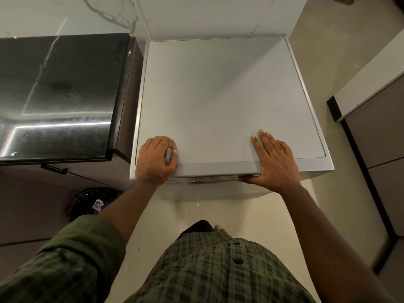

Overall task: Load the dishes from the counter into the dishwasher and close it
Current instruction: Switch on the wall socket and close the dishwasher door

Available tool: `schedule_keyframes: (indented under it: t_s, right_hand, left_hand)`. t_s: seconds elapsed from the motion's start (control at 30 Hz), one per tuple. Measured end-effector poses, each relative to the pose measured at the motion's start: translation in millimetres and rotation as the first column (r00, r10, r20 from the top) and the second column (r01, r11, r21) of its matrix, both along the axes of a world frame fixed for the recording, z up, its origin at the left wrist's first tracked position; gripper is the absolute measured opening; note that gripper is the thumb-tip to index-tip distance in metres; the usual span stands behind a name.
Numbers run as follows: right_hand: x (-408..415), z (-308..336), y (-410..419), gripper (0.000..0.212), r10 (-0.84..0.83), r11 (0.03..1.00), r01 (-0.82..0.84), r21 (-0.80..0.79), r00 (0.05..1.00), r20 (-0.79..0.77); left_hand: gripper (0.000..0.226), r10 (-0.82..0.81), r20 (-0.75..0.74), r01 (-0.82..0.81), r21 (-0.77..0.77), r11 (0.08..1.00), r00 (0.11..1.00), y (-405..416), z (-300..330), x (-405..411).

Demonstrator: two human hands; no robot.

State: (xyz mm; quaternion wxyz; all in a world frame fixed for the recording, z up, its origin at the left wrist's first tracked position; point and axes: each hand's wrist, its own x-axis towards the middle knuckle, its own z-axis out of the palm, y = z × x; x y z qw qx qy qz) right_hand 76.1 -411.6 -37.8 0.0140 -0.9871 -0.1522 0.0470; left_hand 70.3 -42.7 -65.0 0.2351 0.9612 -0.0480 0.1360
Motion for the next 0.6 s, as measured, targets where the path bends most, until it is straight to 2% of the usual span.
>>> schedule_keyframes:
  t_s: [0.6]
  right_hand:
    - [1.9, -2.0, -0.3, 0.132, 0.014, 1.0, -0.014, 0.004, 1.0, -0.002]
  left_hand:
    - [0.02, -0.009, 0.002, 0.009, -0.001, 1.0, 1.0, 3.1, -3.5, 1.8]
